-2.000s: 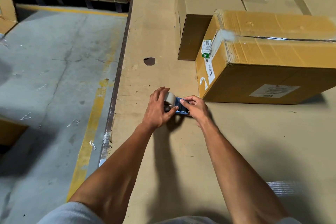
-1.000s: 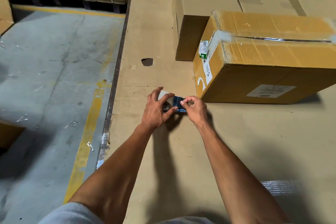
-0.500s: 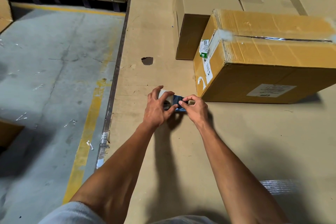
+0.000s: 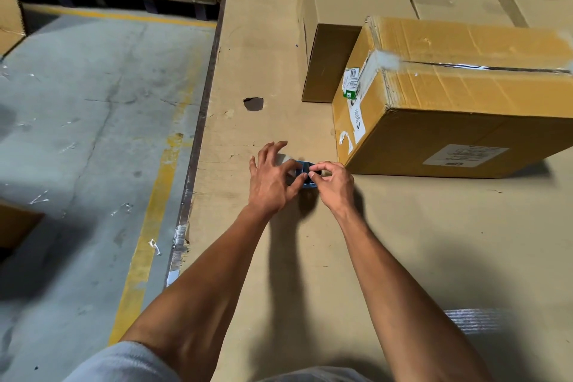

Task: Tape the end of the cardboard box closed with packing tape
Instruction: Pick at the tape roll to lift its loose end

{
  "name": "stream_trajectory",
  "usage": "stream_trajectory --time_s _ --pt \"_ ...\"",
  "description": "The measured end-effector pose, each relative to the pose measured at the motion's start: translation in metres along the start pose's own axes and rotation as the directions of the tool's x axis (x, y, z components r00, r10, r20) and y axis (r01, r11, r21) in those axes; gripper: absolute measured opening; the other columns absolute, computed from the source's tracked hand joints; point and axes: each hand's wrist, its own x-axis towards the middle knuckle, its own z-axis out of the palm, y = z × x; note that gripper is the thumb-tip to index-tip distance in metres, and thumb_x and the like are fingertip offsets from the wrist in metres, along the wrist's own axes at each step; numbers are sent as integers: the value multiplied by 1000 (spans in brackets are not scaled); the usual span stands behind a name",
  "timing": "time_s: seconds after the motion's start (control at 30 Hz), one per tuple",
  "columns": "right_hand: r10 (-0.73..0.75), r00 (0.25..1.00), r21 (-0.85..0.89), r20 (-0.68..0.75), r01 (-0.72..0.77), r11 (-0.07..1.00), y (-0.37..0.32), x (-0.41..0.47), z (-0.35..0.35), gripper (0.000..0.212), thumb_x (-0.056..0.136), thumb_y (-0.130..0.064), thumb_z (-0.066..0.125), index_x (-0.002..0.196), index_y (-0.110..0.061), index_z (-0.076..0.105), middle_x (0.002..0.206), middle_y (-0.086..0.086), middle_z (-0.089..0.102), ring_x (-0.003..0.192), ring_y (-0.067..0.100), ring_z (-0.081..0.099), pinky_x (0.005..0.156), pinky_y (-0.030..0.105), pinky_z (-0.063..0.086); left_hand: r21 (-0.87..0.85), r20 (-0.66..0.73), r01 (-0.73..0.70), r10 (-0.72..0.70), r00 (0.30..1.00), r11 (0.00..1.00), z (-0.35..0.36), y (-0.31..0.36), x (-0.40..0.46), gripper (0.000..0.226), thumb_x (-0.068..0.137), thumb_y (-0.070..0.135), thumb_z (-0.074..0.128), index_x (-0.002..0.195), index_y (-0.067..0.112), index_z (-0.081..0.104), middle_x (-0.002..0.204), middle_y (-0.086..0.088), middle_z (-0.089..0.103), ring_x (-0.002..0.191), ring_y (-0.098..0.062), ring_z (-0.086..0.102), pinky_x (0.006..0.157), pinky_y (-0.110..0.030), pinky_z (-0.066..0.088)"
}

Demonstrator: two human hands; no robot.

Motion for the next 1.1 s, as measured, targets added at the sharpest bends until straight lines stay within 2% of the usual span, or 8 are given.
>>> stream_trajectory --time_s 0.1,0.3,0.47,0.7,0.9,1.0,1.1 --pt "-11 1000 13 0 11 1000 -1 -1 -1 14 92 -13 81 102 -21 83 119 -1 67 77 9 70 65 -3 43 -4 -23 27 -28 999 1000 0 7 7 40 96 66 60 103 31 78 161 -3 46 152 -31 35 113 -69 39" --pt "-26 999 51 -26 27 998 1 -2 2 16 90 -9 81 101 -21 83 115 -4 63 88 20 73 69 -1 47 17 0 91 -91 996 996 0 16 16 27 95 53 73 111 32 81 157 -1 50 151 -29 37 112 -70 40" --pt "-54 997 34 -55 56 998 1 -2 6 17 89 -7 80 103 -16 84 113 -5 62 90 22 72 69 -1 46 31 26 87 -87 996 996 -3 24 21 15 93 41 79 98 27 84 157 4 54 153 -27 35 113 -69 40" --pt "-66 995 39 -80 69 997 -1 -1 6 19 90 -6 79 106 -14 84 121 4 67 100 18 69 74 -1 46 19 69 109 -110 992 994 -7 30 26 14 94 37 78 98 24 83 161 4 49 154 -26 34 112 -70 41" --pt "-79 993 42 -84 83 996 -4 -1 8 19 89 -6 79 105 -15 83 123 4 67 104 20 70 87 27 59 17 93 103 -104 990 995 -11 32 25 15 96 35 75 103 23 82 164 5 47 152 -25 38 113 -71 42" --pt "-71 994 45 -83 75 996 -3 -2 8 19 89 -6 80 107 -13 83 123 5 67 105 21 69 90 31 61 23 107 78 -80 991 997 -11 32 24 13 97 32 74 104 24 82 165 6 46 153 -23 38 114 -72 40" --pt "-72 994 40 -84 75 996 -2 -5 7 18 89 -5 80 105 -12 83 123 5 67 104 20 69 89 30 61 21 100 61 -62 993 998 -7 31 22 14 97 32 74 105 25 83 166 7 46 153 -22 39 115 -72 39"
